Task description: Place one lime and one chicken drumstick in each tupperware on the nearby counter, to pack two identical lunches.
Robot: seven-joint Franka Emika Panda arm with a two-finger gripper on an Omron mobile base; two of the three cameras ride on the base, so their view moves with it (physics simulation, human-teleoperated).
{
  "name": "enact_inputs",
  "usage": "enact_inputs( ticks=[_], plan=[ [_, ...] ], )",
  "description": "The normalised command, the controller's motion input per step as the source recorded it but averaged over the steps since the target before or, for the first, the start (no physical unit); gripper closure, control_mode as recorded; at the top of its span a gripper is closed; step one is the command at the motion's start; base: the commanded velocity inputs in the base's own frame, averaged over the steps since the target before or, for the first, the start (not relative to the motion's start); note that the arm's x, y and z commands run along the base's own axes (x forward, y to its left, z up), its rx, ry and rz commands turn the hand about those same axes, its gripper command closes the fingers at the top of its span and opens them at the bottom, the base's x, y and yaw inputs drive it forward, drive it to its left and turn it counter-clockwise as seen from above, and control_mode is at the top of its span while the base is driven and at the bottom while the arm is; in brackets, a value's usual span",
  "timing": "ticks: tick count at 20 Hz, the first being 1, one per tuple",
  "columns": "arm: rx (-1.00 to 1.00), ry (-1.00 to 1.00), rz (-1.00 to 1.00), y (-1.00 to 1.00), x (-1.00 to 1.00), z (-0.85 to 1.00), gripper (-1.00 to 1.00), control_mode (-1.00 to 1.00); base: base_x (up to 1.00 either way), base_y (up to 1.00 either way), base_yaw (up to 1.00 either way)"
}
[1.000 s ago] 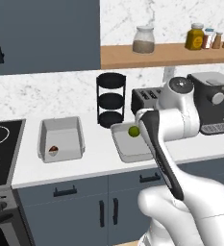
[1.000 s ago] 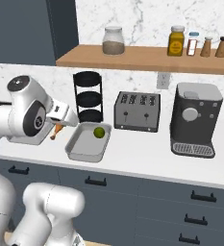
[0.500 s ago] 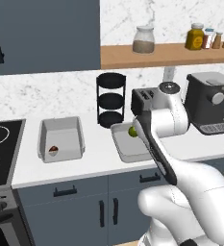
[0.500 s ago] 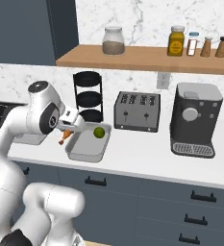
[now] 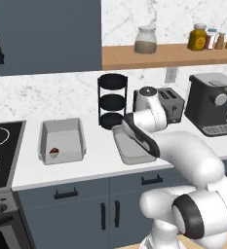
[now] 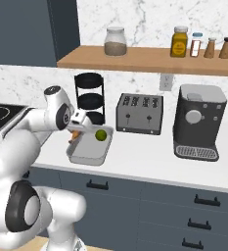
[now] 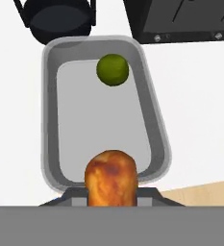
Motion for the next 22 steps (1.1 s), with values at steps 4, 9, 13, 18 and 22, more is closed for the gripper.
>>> enact_inputs(
  ticks=[4, 9, 13, 18, 22],
  plan=[
    [0.11, -0.07, 0.03, -0.08, 0.72, -0.97, 1.00, -1.00, 0.00, 0.00, 0.00],
    [0.10, -0.30, 0.22, -0.06, 0.12, -0.74, 1.00, -1.00, 0.00, 0.00, 0.00],
    [-0.04, -0.29, 0.18, 0.00, 0.00, -0.04, 1.00, -1.00, 0.00, 0.00, 0.00],
    [0.00, -0.05, 0.01, 0.00, 0.25, 0.00, 1.00, -1.00, 0.00, 0.00, 0.00],
    [0.06, 0.10, 0.00, -0.01, 0.78, 0.00, 1.00, -1.00, 0.00, 0.00, 0.00]
  ],
)
